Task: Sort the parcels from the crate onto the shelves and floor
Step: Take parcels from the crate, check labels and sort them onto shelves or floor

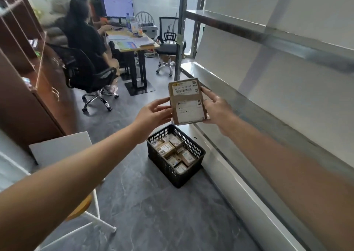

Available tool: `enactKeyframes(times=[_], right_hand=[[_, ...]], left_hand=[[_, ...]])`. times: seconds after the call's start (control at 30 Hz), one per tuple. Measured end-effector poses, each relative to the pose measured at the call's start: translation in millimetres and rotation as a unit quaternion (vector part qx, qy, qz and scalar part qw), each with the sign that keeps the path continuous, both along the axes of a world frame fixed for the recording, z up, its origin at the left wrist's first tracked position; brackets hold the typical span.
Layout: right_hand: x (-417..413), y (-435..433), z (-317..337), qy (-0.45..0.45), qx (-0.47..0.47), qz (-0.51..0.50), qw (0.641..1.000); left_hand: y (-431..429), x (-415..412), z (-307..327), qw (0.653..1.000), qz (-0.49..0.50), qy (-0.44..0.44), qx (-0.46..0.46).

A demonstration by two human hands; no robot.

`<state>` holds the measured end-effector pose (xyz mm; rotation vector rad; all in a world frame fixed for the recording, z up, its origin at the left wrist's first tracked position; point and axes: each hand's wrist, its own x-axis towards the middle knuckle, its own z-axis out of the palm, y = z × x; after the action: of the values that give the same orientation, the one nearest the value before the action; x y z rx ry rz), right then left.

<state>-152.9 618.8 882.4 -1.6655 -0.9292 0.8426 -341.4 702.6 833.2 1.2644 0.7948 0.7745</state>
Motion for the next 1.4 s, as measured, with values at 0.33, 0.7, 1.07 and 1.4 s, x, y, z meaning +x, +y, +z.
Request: enactKeyframes(times=[0.33,0.7,1.07,1.4], right_hand=[[23,77,-22,-0.022,-0.023,0.048,0.998],[125,167,-20,-0.057,-0.027,0.171,0.983],[190,238,-34,0.053,-0.019,0.104,0.993],[193,269,-61,0.128,-0.028,0.133,0.982]], left_hand=[[56,18,-12,0.999,0.04,0.016,-0.018],[106,104,-3,0.996,0.049,0.078,-0.001],[139,172,-19,0.98,0.184,-0.032,-0.07],[170,183,-50,0.958,0.242,-0.062,-0.142]])
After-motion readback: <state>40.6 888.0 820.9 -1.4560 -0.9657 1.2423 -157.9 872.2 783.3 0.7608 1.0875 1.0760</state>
